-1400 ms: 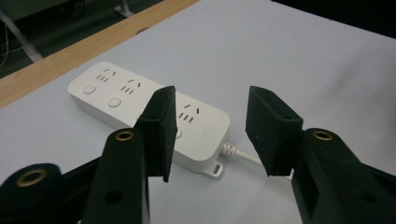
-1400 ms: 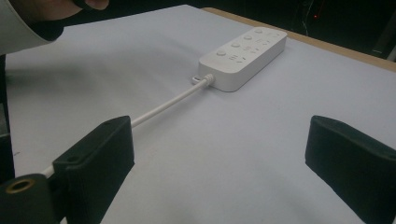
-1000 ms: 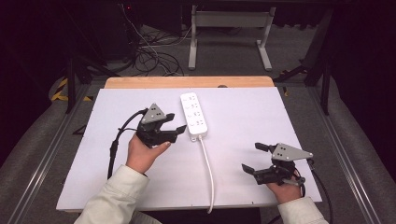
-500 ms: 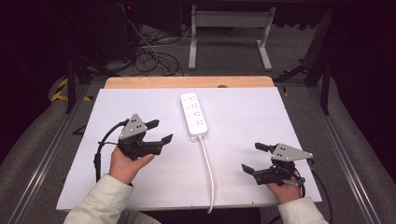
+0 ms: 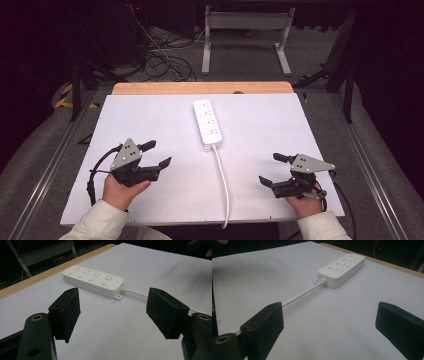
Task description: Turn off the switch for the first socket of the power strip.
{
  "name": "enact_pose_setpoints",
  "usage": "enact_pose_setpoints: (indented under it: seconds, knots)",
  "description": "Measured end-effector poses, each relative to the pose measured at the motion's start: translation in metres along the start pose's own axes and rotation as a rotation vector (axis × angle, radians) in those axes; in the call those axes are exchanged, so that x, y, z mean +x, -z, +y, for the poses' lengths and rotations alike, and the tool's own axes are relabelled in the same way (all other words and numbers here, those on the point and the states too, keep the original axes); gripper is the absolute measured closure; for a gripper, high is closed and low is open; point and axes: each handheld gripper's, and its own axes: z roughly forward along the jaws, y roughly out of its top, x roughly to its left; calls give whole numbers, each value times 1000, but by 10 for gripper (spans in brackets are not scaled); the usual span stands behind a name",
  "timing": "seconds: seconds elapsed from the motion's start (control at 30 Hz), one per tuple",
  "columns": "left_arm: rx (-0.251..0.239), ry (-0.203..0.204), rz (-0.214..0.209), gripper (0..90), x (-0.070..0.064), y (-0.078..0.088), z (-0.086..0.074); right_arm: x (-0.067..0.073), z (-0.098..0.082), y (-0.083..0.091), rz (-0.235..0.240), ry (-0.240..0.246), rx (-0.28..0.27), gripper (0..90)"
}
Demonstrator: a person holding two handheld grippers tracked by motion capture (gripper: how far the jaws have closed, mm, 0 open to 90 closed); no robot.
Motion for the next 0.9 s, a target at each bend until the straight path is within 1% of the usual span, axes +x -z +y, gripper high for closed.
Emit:
enact_pose_setpoints:
  seconds: [0.1,0.23,0.3,0.33,0.37,0.4,0.5,0.53,0.63,0.67,0.7,0.73,0.83,0.87,0.9]
  knots:
    - [-6,0,16,268,2,5,-9,0,0,0,1,-2,2,86]
    - [-24,11,44,254,4,10,-24,1,0,-1,5,2,-2,85]
    - [-24,3,67,250,4,12,-33,1,0,0,6,3,-4,85]
    - [-26,5,74,247,4,12,-38,1,0,0,7,2,-4,85]
    - [-24,-6,82,240,5,13,-42,1,0,0,6,5,-4,84]
    - [-20,0,79,240,6,13,-44,1,0,0,6,5,-4,84]
    - [-17,3,81,229,8,15,-54,1,-1,0,9,3,-7,83]
    - [-10,10,82,228,9,15,-58,1,-1,0,10,5,-7,83]
    - [-8,29,70,216,10,15,-63,1,-1,1,10,4,-9,82]
    - [-9,30,67,213,11,16,-64,1,0,1,10,7,-10,83]
    - [-7,44,63,213,11,16,-65,1,0,1,10,7,-10,83]
    - [-2,40,65,212,12,16,-66,1,0,1,9,7,-12,83]
    - [3,71,48,205,14,16,-69,2,0,2,10,9,-13,82]
    - [0,98,37,201,15,16,-70,2,0,2,10,9,-13,83]
    - [-1,102,37,197,16,16,-69,2,0,2,10,10,-10,82]
